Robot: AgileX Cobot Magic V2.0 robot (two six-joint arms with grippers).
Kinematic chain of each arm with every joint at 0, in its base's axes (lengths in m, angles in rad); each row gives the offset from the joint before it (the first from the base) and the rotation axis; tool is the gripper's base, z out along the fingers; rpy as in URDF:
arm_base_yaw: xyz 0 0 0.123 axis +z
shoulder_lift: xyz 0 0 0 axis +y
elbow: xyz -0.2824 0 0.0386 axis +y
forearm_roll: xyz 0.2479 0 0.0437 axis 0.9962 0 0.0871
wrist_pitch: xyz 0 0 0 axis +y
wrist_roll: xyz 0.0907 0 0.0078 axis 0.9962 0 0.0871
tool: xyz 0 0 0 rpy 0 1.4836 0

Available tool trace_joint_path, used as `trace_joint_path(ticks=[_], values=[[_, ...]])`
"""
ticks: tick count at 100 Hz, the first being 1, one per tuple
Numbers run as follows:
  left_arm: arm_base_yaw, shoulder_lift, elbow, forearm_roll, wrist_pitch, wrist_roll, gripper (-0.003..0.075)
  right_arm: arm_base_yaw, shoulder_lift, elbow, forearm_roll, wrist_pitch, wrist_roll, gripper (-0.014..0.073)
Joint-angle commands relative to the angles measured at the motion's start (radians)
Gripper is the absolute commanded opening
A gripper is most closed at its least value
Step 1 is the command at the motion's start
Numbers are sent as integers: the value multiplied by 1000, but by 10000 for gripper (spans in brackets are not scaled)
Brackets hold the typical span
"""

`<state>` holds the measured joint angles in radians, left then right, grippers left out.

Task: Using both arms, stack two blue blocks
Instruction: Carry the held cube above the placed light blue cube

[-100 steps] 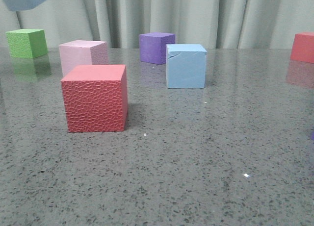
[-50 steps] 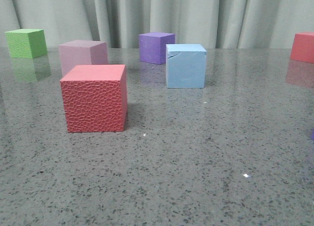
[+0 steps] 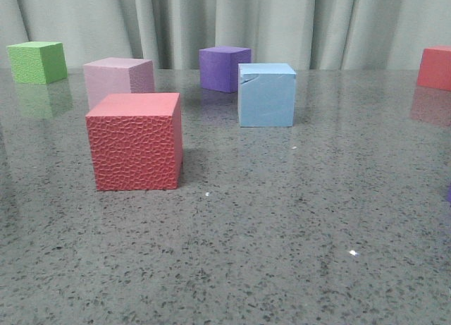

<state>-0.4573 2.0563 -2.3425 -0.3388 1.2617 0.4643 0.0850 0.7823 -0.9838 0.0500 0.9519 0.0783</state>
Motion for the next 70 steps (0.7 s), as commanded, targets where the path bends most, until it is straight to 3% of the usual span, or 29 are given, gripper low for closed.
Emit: trace_joint_path(ticks=[1, 70], values=[[-22, -46, -37, -31, 18, 18, 178, -2, -3, -23, 7, -65, -4, 647], [-32, -42, -37, -43, 18, 43, 177, -2, -3, -23, 7, -66, -4, 647]])
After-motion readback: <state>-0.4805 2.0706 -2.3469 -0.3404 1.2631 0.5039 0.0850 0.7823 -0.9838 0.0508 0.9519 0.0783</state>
